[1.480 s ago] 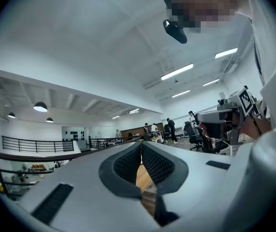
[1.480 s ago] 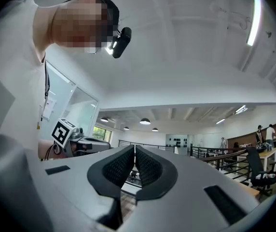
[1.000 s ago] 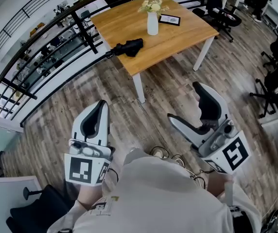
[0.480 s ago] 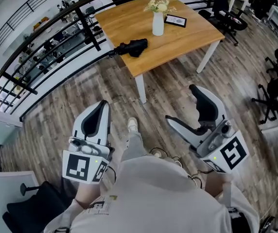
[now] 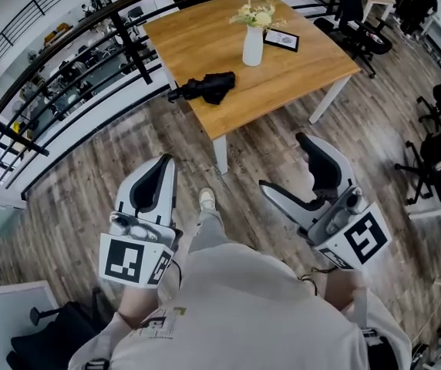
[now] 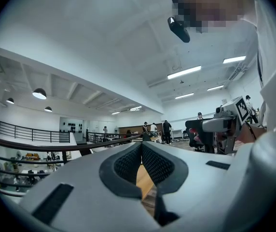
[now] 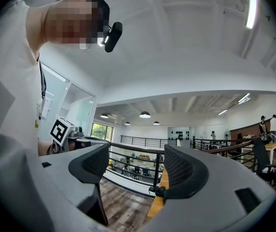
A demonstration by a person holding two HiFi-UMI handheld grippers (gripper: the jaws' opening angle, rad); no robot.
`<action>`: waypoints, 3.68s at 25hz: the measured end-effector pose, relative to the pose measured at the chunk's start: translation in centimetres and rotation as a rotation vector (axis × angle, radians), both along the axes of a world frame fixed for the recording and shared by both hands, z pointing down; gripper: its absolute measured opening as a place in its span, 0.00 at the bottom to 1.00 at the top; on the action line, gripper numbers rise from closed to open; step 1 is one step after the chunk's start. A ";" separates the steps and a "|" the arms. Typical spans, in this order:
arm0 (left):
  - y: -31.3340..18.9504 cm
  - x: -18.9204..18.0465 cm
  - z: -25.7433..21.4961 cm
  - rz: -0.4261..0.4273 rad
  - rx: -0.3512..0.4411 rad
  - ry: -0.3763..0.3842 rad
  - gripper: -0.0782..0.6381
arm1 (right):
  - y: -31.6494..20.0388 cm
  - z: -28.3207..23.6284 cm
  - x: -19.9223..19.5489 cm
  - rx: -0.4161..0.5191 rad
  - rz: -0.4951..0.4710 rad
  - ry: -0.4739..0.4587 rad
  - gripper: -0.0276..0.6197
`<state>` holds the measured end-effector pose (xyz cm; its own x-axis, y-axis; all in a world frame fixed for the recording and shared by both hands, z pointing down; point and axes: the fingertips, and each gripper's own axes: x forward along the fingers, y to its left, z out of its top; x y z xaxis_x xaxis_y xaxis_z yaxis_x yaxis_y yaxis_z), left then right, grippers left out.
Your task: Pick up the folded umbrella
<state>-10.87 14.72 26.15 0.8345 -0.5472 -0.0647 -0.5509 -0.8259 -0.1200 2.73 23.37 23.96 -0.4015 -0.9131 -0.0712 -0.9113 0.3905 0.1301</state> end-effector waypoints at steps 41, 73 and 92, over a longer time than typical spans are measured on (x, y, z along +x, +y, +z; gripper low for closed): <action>-42.6 0.3 7.5 -0.061 -0.217 -0.135 0.13 | -48.8 7.2 -1.1 -0.308 -0.193 0.062 0.60; -50.8 15.4 33.1 -0.342 -0.766 -0.490 0.14 | -58.8 40.5 9.8 -0.968 -0.654 0.273 0.60; -45.3 13.6 38.9 -0.346 -0.917 -0.473 0.14 | -58.2 49.2 9.8 -0.964 -0.636 0.769 0.56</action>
<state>2.69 -30.59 65.03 0.4594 -0.4335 0.7753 -0.8308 -0.5184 0.2025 12.51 -34.84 73.16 -0.4130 -0.1221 0.9025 -0.3675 0.9291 -0.0425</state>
